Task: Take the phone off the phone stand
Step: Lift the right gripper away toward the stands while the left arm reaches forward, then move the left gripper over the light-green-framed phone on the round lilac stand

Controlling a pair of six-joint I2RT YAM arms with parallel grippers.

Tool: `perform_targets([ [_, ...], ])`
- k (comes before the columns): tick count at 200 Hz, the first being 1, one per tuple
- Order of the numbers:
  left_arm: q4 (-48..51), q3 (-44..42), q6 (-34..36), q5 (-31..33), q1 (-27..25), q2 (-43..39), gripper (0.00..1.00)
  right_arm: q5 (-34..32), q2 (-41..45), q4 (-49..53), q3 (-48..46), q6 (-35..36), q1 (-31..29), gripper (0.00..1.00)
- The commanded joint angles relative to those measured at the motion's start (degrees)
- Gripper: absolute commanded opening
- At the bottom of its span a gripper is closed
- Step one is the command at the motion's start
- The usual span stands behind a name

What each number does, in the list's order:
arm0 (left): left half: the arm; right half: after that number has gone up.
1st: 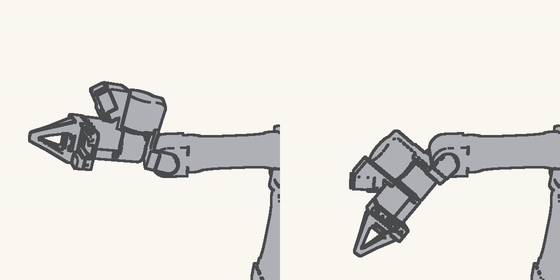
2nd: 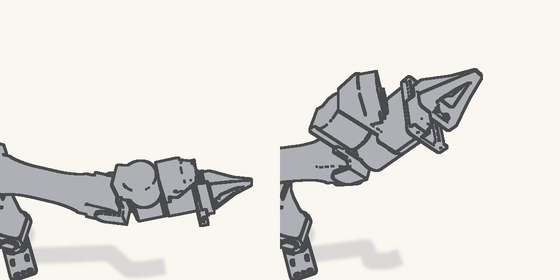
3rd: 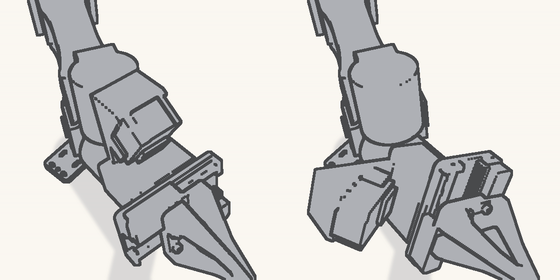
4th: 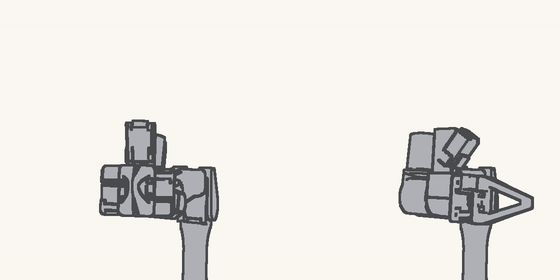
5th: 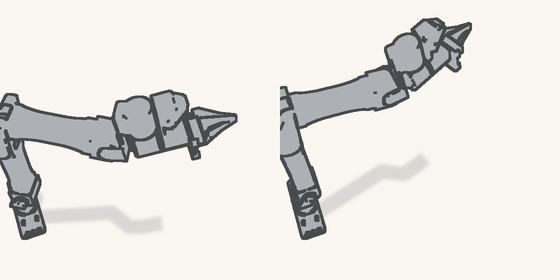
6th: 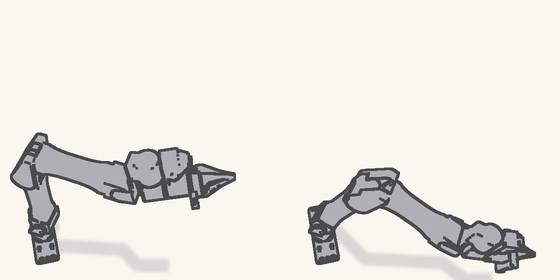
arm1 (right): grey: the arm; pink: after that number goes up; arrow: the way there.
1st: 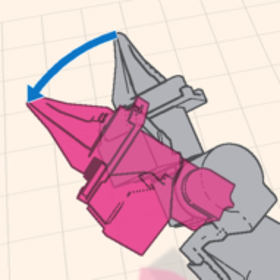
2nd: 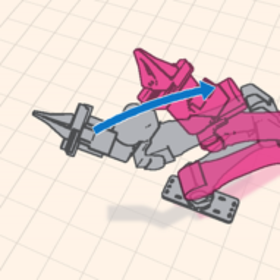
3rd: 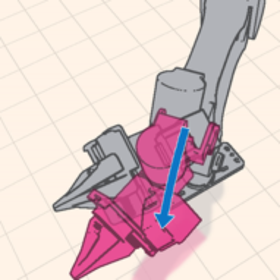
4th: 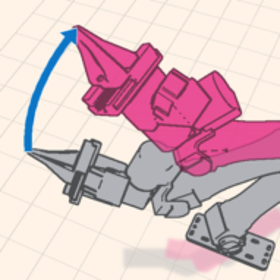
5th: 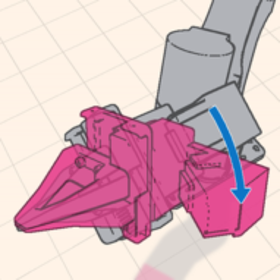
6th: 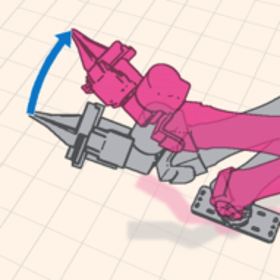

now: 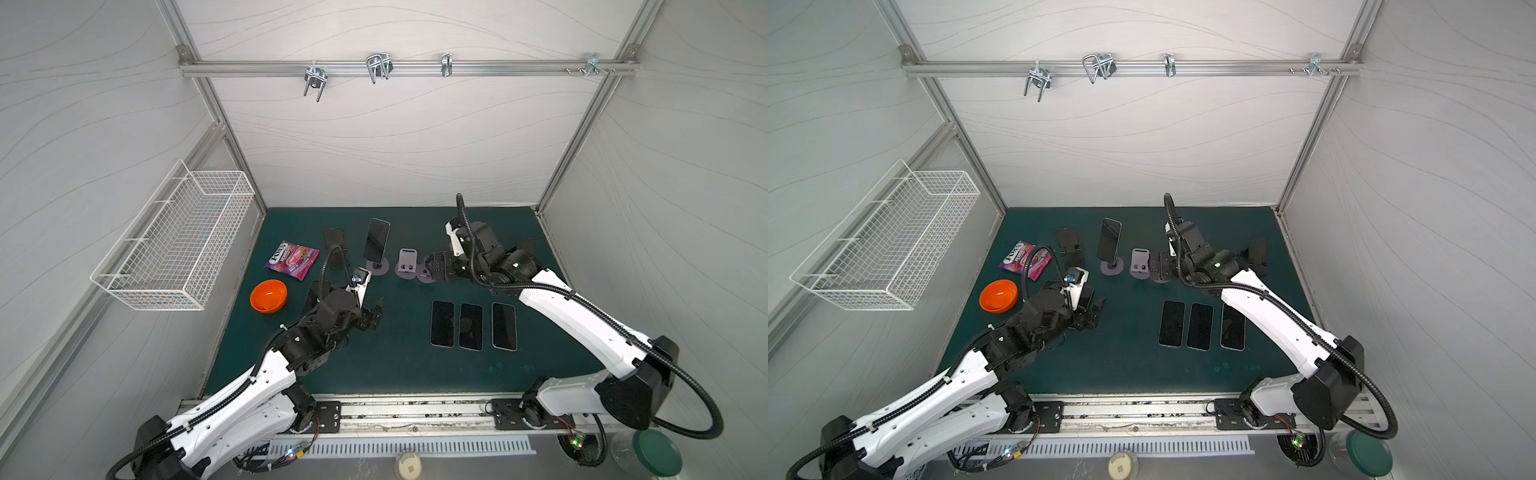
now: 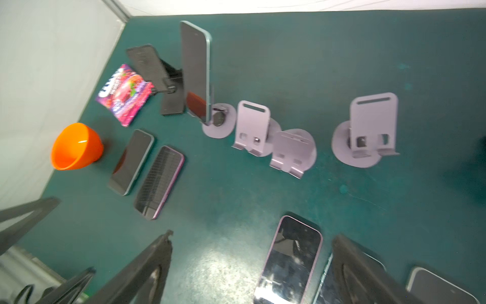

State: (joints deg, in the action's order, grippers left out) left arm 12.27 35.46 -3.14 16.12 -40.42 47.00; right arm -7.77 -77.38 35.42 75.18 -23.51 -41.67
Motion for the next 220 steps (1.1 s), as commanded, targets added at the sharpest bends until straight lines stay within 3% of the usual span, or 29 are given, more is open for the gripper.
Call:
perform_targets([
  [1,-3.92,4.85,1.63,-4.39,3.42,2.06,0.99,4.85,-0.33,-1.64,2.25,1.07,0.56,0.96],
  [68,-4.76,11.99,4.23,-10.11,13.05,10.39,0.99,10.46,2.55,-0.91,5.18,0.06,1.69,0.89],
  [171,-10.84,16.47,3.95,-17.64,23.36,20.91,0.99,20.32,-1.24,-5.07,7.16,1.37,1.72,0.84],
  [220,-14.08,18.15,7.09,-19.27,24.25,26.07,0.99,19.99,-4.03,-4.35,7.57,0.65,1.28,0.84],
])
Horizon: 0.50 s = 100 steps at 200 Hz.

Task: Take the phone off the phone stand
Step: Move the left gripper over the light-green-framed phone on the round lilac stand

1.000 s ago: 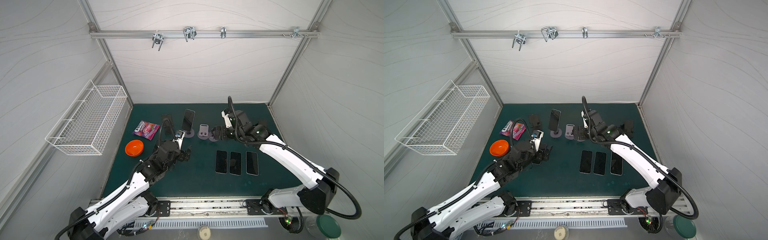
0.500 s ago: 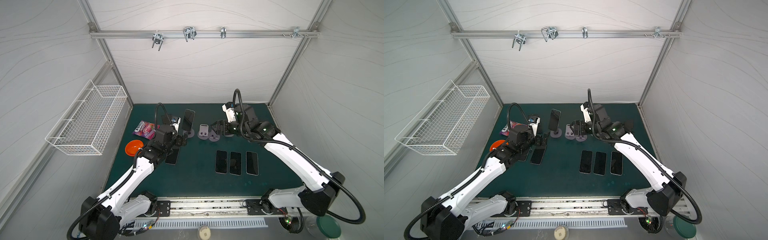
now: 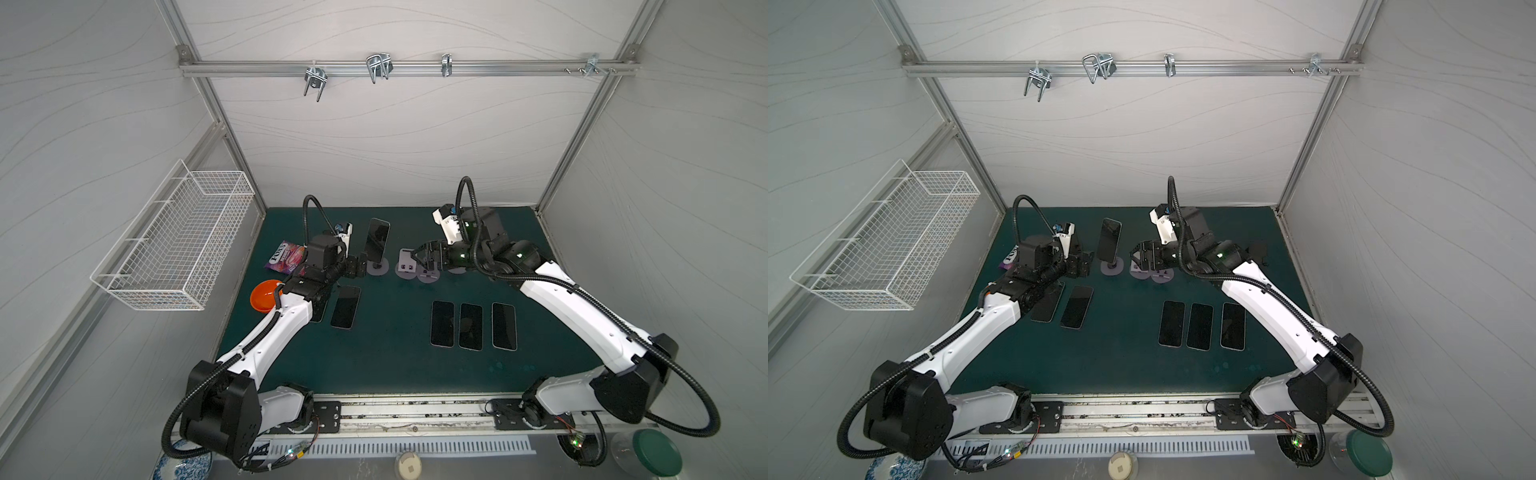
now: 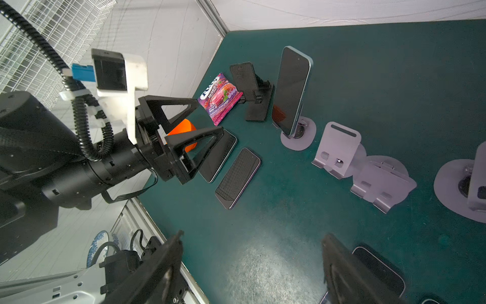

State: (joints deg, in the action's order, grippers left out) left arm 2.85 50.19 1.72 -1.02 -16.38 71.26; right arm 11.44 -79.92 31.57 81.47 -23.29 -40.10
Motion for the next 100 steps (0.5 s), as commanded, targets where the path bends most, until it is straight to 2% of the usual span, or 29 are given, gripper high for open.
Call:
perform_targets([
  [1,-4.68,3.46,2.24,-2.14,0.25,1.96,0.99,0.78,-1.53,-0.53,1.3,0.43,-0.31,0.84],
  [100,-12.82,6.32,1.74,-4.02,0.3,11.44,0.99,-0.14,-8.36,0.6,5.61,3.3,-0.31,0.85],
])
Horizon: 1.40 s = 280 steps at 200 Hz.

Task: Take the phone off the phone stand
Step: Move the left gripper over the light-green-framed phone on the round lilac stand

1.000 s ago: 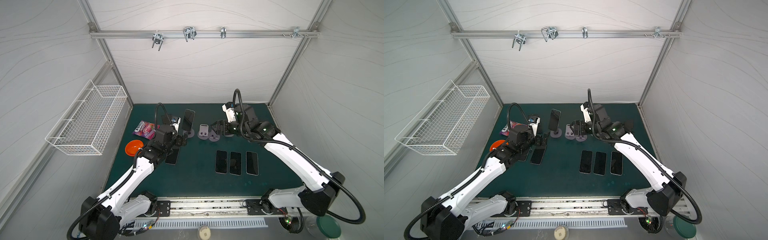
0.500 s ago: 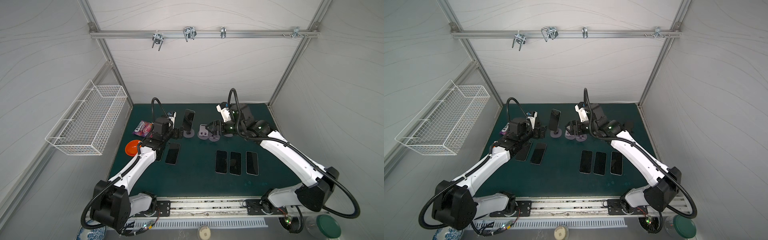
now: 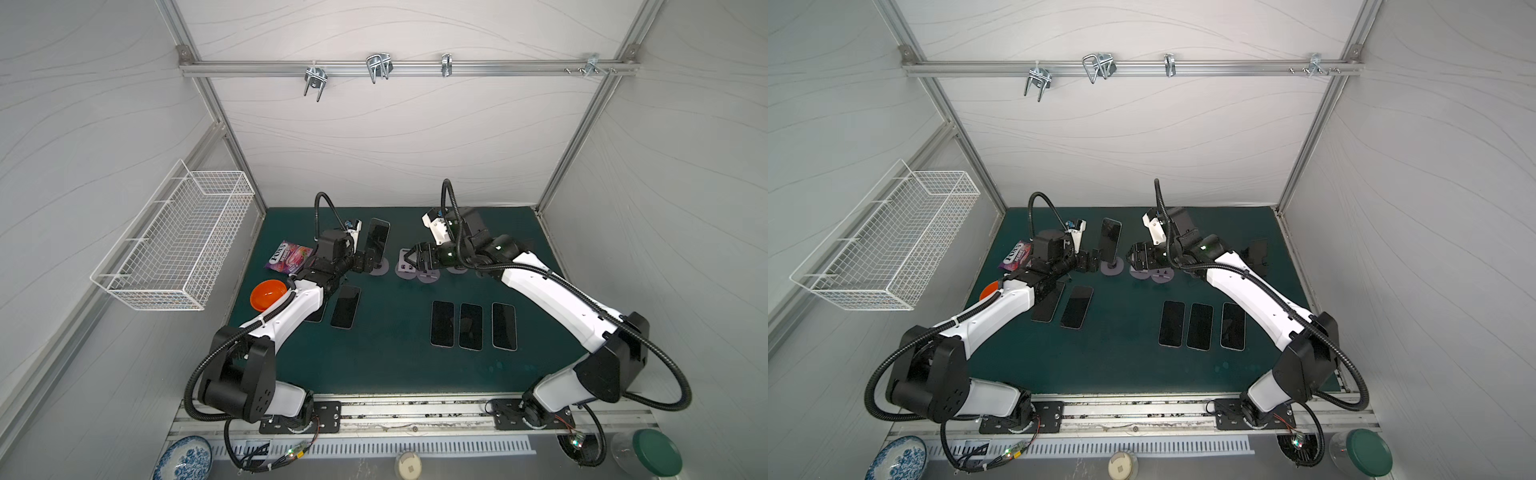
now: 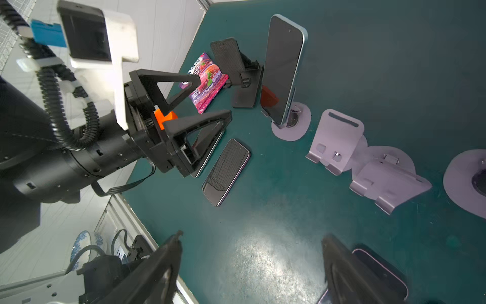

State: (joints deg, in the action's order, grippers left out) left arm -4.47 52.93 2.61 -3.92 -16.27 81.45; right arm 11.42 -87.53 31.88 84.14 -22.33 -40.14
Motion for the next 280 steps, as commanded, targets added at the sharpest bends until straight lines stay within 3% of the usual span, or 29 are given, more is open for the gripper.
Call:
perform_targets([
  [1,-5.57,3.59,0.83,-1.1,0.19,1.3,0.99,-0.14,-0.78,0.29,2.95,2.4,-0.28,0.85],
  [141,-6.71,6.86,-2.0,-2.12,0.28,6.56,0.99,-1.48,0.29,-0.32,0.96,2.42,0.31,0.86],
  [280,-8.17,15.53,-6.31,-5.74,0.28,16.12,0.99,-2.87,0.02,-0.41,0.76,4.63,0.49,0.89],
])
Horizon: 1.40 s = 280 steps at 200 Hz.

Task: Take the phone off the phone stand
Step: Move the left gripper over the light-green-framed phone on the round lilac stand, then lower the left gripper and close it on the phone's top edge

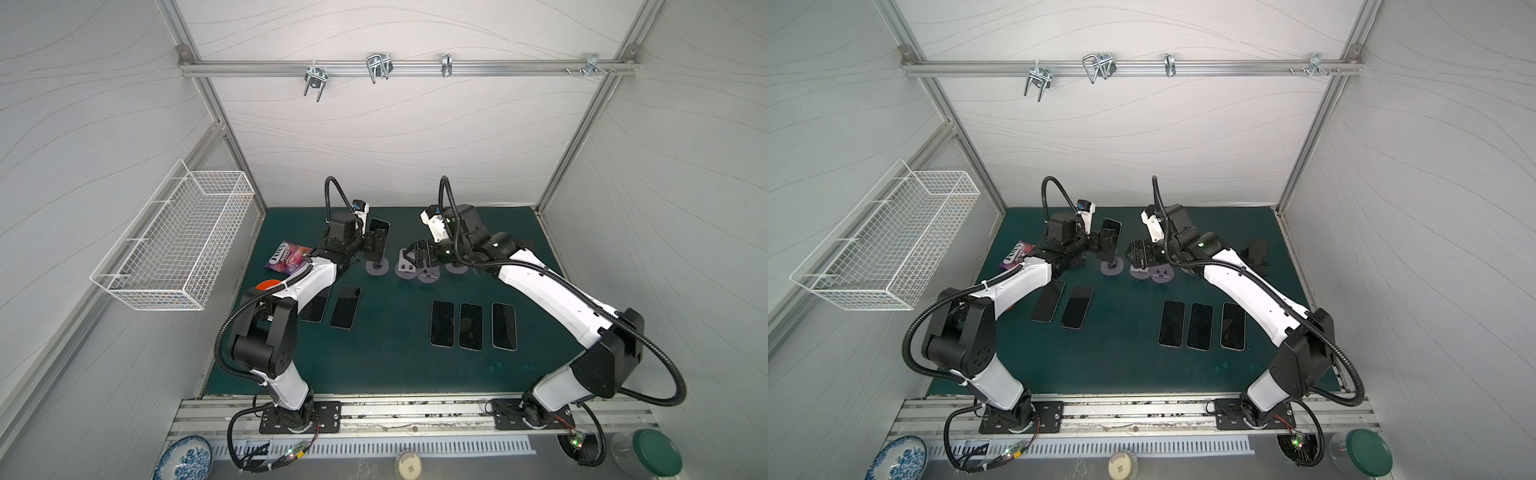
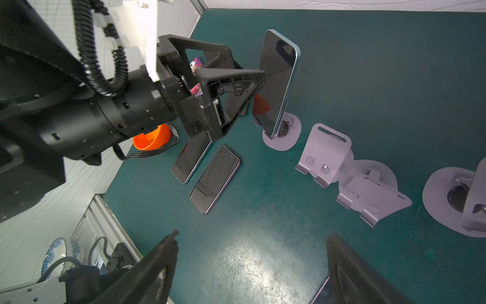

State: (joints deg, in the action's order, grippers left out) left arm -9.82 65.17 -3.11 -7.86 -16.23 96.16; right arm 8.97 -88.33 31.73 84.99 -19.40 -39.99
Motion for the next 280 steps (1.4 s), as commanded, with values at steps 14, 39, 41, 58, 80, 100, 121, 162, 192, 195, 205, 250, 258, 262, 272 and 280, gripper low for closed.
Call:
perform_targets([
  [14,-2.61,3.48,-0.44,-1.87,0.23,1.99,0.99,-0.45,0.75,-0.33,-0.29,1.9,0.26,0.89],
  [39,-2.53,3.99,-0.05,-2.45,0.23,2.86,0.99,-0.39,0.8,-0.54,-0.7,2.3,0.34,0.9],
  [41,-2.54,4.04,0.08,-2.5,0.23,2.93,0.99,-0.5,0.8,-0.57,-0.75,2.31,0.28,0.9],
  [58,-2.22,4.55,0.28,-2.78,0.23,3.61,0.99,-0.44,0.89,-0.65,-1.17,2.32,0.32,0.9],
  [80,-1.87,5.05,0.43,-3.11,0.23,4.58,0.99,-0.27,0.92,-1.02,-1.74,2.59,0.32,0.9],
  [100,-1.73,5.45,0.59,-3.72,0.23,5.23,0.99,-0.44,0.82,-1.01,-1.66,3.17,0.27,0.9],
  [121,-1.8,5.83,0.45,-4.32,0.23,6.1,0.99,-0.49,0.6,-1.01,-1.75,3.59,0.35,0.91],
  [162,-1.87,7.37,0.43,-4.68,0.23,7.98,0.99,-0.56,0.56,-1.01,-1.91,4.41,0.61,0.91],
  [192,-1.86,9.11,0.48,-4.69,0.23,9.74,0.99,-0.65,0.44,-1.05,-2.09,4.65,1.22,0.91],
  [195,-1.86,9.24,0.41,-4.71,0.23,9.97,0.99,-0.63,0.4,-1.03,-2.14,4.64,1.23,0.91],
  [205,-1.79,9.72,0.48,-4.73,0.23,10.5,0.99,-0.63,0.41,-1.01,-2.3,4.72,1.47,0.91],
  [250,-1.17,11.49,1.47,-4.79,0.23,12.46,0.99,-0.77,0.49,-1.05,-3.03,4.83,2.1,0.92],
  [258,-1.07,11.72,1.84,-4.57,0.23,12.73,0.99,-0.77,0.53,-1.09,-3.07,4.96,2.25,0.92],
  [262,-0.93,11.74,2.03,-4.54,0.23,12.81,0.99,-0.72,0.53,-1.12,-3.1,4.98,2.24,0.92],
  [272,-0.57,12.02,2.4,-4.26,0.23,13.12,0.99,-0.72,0.46,-1.11,-3.2,5.07,2.29,0.92],
  [280,-0.38,12.15,2.73,-4.11,0.23,13.31,0.99,-0.83,0.44,-1.06,-3.17,5.16,2.4,0.92],
])
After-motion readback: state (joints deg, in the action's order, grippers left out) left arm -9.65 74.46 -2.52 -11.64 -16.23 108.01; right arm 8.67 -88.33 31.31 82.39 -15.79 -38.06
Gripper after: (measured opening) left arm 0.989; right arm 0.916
